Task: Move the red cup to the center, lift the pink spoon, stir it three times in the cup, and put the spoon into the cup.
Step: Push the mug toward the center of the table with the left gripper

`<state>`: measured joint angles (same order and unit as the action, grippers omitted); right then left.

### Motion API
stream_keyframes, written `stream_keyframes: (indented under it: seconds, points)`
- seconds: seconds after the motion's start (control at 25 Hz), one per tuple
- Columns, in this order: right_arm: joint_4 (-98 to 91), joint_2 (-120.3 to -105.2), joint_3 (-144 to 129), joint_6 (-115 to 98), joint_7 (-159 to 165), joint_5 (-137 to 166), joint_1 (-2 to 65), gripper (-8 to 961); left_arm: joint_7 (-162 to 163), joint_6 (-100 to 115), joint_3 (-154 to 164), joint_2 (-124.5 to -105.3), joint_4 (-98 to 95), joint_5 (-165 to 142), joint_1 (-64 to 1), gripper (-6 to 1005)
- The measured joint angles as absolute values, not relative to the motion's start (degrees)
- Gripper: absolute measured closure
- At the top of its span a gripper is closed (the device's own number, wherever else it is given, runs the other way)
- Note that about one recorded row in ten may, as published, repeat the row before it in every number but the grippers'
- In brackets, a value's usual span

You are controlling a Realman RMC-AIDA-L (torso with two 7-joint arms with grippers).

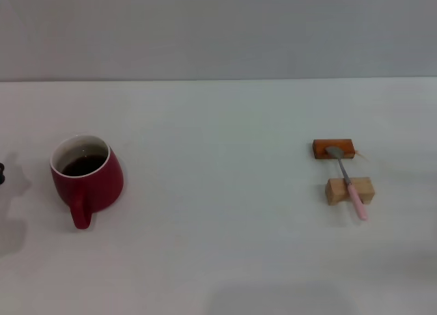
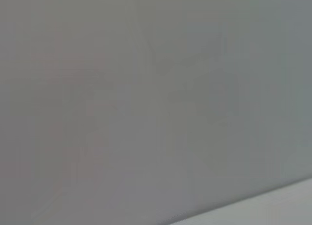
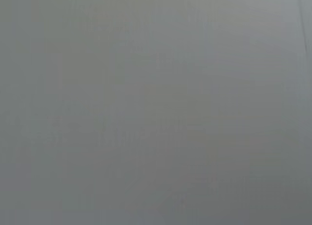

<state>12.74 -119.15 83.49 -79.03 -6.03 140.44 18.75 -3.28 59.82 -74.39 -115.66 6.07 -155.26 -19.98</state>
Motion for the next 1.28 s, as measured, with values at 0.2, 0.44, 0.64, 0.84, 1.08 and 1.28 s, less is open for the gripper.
stream_keyframes:
  seconds: [0.2, 0.44, 0.64, 0.84, 1.08, 1.28]
  points:
    - [12.76, -119.18, 83.49, -79.03, -5.92, 140.52, 18.76, 301, -6.37, 59.25, -72.50, -116.03, 5.99, -155.63, -20.15, 1002]
    - [12.84, -119.18, 83.49, -79.03, -5.73, 140.54, 18.83, 300, -8.58, 58.27, -69.26, -116.49, 5.98, -155.77, -20.97, 1002]
    - [12.84, -119.18, 83.49, -79.02, -5.72, 140.54, 18.98, 300, -8.86, 58.26, -67.00, -117.03, 6.01, -155.85, -21.70, 1002]
    - [12.83, -119.16, 83.49, -79.01, -5.76, 140.54, 19.08, 301, -9.05, 58.26, -65.77, -117.27, 6.21, -156.06, -22.02, 1001]
    - [12.69, -119.02, 83.49, -78.95, -5.93, 140.54, 19.30, 301, -9.05, 58.28, -63.66, -117.32, 6.44, -156.09, -22.60, 1001]
    - [12.46, -118.95, 83.49, -78.80, -6.03, 140.54, 19.51, 300, -9.06, 58.76, -61.62, -117.46, 6.63, -156.09, -22.70, 1001]
